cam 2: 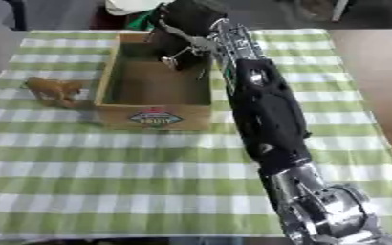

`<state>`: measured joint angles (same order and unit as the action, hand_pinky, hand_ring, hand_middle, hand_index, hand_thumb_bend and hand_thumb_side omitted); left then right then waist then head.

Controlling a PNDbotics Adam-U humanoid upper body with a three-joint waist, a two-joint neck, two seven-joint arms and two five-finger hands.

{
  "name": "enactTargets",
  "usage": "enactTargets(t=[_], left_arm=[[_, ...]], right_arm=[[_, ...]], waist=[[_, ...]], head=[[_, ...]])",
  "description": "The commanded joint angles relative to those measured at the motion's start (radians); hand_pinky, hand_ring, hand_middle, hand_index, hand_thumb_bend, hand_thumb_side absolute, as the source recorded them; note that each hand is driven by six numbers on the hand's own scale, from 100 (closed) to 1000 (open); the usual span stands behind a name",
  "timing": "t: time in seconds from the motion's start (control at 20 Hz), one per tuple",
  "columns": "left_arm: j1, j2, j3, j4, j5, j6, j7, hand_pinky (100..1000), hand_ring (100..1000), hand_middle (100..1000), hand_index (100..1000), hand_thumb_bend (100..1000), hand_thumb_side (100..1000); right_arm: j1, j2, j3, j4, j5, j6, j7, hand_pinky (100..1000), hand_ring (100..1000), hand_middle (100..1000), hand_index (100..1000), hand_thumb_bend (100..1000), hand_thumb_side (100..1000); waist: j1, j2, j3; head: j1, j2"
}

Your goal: Pick up objects on the table and place them in the box.

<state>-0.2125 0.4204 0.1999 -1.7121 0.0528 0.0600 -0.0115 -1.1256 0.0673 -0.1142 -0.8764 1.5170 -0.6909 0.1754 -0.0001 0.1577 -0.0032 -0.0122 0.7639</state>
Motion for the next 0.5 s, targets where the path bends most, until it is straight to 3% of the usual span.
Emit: enactTargets(t=[0.05, 0.4, 0.45, 0.5], left_arm=[[-0.017, 0.011, 0.000, -0.017, 0.003, -0.001, -0.006, 668, 677, 634, 747, 373, 457], [-0.017, 0.010, 0.001, -0.016, 0.003, -0.001, -0.006, 668, 677, 634, 747, 373, 457], [-0.018, 0.011, 0.002, -0.017, 0.002, -0.002, -0.006, 668, 678, 633, 747, 374, 457], [-0.018, 0.011, 0.002, -0.017, 0.002, -0.001, -0.006, 668, 678, 633, 747, 373, 457]], right_arm=[[-0.005, 0.050, 0.006, 0.011, 0.020, 0.008, 0.032, 564, 206, 554, 850, 100, 210], [0.010, 0.092, 0.001, 0.024, 0.059, 0.020, 0.093, 573, 218, 568, 856, 100, 215], [0.017, 0.088, 0.008, 0.030, 0.063, 0.024, 0.099, 658, 400, 741, 908, 100, 299], [0.033, 0.086, 0.018, 0.048, 0.075, 0.035, 0.111, 670, 441, 759, 915, 100, 311]], waist=[[0.009, -0.012, 0.005], [0.009, -0.010, 0.005], [0.007, -0.007, 0.004], [0.007, -0.006, 0.003]], head=[[-0.010, -0.011], [-0.008, -0.012], [-0.008, -0.015], [-0.007, -0.015]])
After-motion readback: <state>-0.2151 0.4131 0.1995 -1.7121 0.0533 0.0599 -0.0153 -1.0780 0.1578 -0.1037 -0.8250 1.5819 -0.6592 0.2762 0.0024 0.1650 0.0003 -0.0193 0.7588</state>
